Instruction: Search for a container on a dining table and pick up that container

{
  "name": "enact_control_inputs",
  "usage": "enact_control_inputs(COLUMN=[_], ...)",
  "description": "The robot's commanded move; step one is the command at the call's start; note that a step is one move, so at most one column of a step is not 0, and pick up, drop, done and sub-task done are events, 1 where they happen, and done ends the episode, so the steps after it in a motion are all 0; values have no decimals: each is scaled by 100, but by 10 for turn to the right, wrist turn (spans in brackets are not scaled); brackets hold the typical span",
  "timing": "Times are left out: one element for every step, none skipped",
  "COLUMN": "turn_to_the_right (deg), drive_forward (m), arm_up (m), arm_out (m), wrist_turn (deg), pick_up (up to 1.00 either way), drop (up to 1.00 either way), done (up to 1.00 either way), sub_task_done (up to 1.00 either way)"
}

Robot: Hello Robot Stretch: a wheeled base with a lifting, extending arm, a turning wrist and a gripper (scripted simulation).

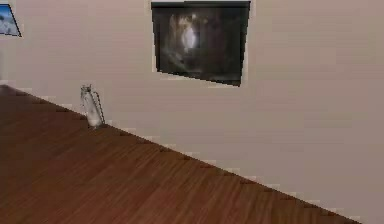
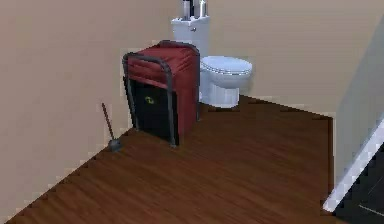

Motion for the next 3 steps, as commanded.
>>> enact_control_inputs(turn_to_the_right=[-450,-450,-450], drive_forward=[0,0,0], arm_up=[0,0,0], arm_out=[0,0,0], wrist_turn=[0,0,0], pick_up=[0,0,0], drop=[0,0,0], done=[0,0,0], sub_task_done=[0,0,0])
